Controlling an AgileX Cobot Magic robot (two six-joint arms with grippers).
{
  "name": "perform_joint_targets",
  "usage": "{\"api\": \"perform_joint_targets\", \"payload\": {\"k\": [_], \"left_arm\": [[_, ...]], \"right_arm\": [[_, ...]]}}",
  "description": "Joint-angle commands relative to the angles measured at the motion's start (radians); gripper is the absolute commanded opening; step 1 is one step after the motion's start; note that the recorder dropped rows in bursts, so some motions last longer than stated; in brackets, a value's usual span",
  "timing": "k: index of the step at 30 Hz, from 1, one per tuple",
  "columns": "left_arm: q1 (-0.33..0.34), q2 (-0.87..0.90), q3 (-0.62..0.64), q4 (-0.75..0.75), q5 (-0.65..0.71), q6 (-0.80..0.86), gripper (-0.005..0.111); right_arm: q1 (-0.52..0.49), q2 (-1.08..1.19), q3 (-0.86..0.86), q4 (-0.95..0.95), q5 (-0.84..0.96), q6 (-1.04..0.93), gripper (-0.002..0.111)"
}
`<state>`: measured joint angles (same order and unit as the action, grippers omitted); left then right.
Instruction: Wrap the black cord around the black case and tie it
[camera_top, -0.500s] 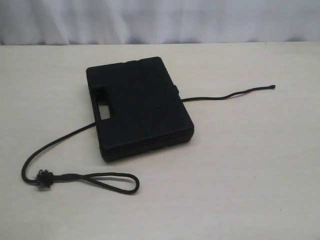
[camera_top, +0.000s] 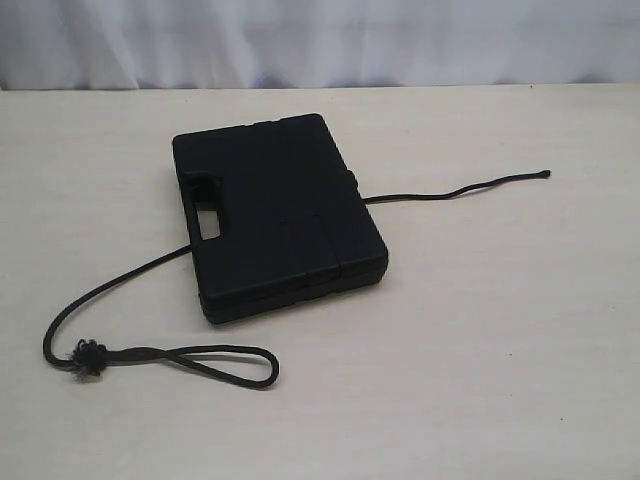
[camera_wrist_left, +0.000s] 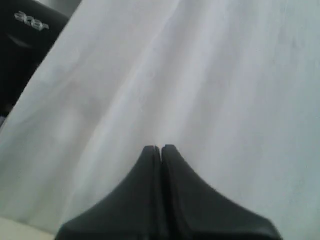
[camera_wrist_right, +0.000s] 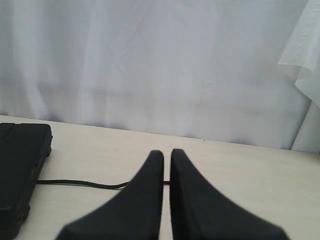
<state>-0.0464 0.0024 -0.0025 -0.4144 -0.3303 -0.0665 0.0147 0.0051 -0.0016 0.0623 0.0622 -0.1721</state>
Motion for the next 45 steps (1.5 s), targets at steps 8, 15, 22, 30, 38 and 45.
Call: {"api": "perform_joint_targets", "payload": {"k": [8,15,22,30,38,45], "left_arm": [[-0.001,-0.002,0.003,0.159,-0.455,-0.251,0.0],[-0.001,0.107,-0.154,0.219,-0.538,-0.246,0.0],[-0.001,0.459,-0.423,0.391,-0.554,-0.245,0.0],[-0.001,0.78,-0.745,0.729,-0.065,-0.245,0.0],[-0.001,1.104,-1.128,0.753,0.86,-0.202,0.0],[-0.001,1.415,-1.294,0.465,1.292,0.028,0.0]], "right_arm": [[-0.002,-0.005,0.002,0.005,-0.056,0.001,0.004],[-0.002,-0.005,0.002,0.055,-0.103,0.084,0.004],[-0.002,-0.005,0.002,0.502,-0.14,0.248,0.004],[-0.002,-0.005,0.002,0.587,-0.102,0.248,0.004],[-0.002,-0.005,0.002,0.587,-0.12,0.248,0.004],[-0.002,-0.005,0.002,0.587,-0.116,0.248,0.004]]}}
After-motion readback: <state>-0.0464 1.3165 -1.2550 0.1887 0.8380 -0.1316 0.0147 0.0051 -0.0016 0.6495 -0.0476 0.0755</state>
